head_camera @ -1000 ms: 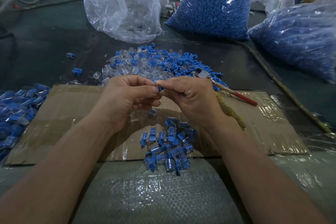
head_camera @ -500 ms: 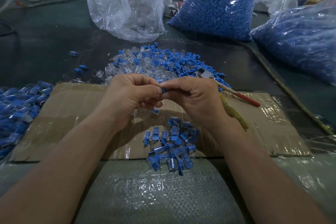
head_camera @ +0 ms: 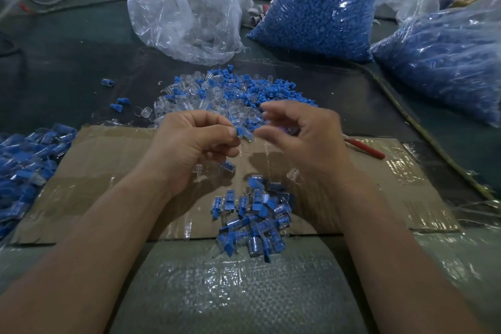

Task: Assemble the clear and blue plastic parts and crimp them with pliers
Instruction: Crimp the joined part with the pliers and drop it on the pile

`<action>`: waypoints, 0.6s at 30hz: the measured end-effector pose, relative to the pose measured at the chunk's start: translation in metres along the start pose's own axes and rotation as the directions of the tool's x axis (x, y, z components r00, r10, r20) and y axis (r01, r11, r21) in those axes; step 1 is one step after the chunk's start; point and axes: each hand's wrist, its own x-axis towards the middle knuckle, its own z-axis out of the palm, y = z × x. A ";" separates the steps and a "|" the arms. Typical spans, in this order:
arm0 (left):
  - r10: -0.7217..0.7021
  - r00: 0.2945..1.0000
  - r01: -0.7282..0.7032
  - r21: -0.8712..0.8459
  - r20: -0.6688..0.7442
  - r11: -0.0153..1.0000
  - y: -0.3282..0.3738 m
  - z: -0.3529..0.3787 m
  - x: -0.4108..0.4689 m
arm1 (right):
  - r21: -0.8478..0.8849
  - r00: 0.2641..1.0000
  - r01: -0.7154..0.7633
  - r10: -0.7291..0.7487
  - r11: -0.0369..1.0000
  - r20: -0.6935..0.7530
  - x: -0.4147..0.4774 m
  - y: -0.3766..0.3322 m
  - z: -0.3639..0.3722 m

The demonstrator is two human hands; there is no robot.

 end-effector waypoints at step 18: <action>0.001 1.000 -0.001 -0.032 -0.016 0.999 -0.003 -0.005 0.004 | -0.586 0.644 -0.569 0.756 0.577 0.118 0.005 0.050 -0.052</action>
